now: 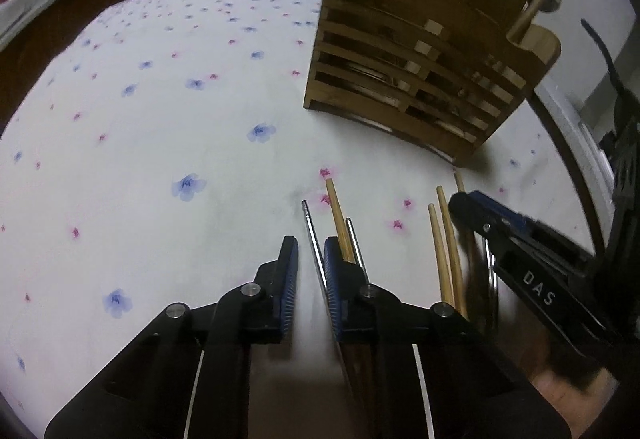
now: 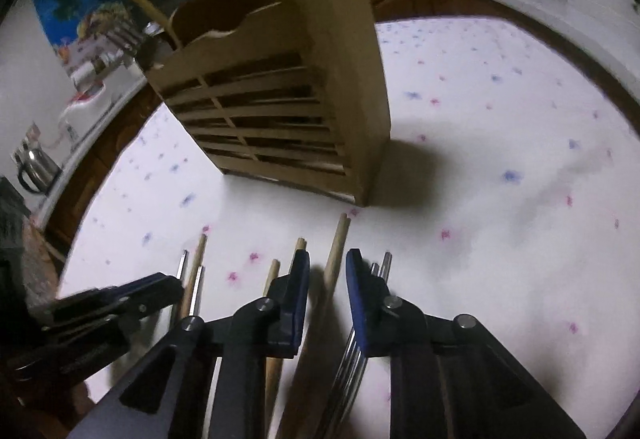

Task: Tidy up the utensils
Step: 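Grasp a metal chopstick with the left tool while the right tool grasps a bamboo chopstick, then carry both held chopsticks upright toward the wooden caddy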

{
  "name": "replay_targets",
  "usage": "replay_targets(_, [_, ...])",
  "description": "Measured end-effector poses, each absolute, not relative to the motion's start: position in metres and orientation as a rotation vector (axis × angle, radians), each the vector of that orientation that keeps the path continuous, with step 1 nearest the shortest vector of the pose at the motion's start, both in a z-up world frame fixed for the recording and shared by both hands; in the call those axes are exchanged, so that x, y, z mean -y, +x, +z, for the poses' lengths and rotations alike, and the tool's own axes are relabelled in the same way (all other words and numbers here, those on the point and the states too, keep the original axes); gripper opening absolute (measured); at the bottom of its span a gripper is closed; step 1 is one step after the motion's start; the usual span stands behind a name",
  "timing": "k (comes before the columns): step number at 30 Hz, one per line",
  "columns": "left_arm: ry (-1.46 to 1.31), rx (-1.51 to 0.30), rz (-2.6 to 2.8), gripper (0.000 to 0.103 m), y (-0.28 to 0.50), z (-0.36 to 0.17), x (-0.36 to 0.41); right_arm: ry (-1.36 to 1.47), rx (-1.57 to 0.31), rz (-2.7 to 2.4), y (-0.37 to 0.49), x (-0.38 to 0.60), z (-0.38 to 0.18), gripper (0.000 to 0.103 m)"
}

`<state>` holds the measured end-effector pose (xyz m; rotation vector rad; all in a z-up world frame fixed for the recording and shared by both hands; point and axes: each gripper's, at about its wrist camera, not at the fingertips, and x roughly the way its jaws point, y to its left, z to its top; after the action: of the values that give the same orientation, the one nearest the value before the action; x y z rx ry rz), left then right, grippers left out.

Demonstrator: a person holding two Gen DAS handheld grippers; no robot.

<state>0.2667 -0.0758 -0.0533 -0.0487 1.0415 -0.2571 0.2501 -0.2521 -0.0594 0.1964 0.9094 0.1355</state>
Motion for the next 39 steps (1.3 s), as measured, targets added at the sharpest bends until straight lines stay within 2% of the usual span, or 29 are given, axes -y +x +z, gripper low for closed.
replay_targets(3, [-0.016,-1.026,-0.251,0.007,0.266,-0.053,0.080,0.146,-0.907,0.124,0.251,0.247,-0.060,0.018])
replay_targets(6, [-0.015,-1.018,-0.250,0.006,0.266,-0.053,0.079,0.103,-0.905,0.103,0.251,0.244,-0.059,0.011])
replay_targets(13, [-0.095,-1.006,-0.267,0.004,0.259,-0.043,0.061,0.229,-0.896,0.128,0.243,0.254,-0.053,0.006])
replay_targets(29, [-0.208,-0.826,-0.357,0.004,0.196,0.049,0.021,0.331,-0.661,0.222,0.169,0.272,0.047,0.005])
replay_targets(39, [-0.228,-0.712,-0.395,0.004,0.167,0.097,0.009,0.328,-0.547,0.238,0.143,0.279,0.088,0.005])
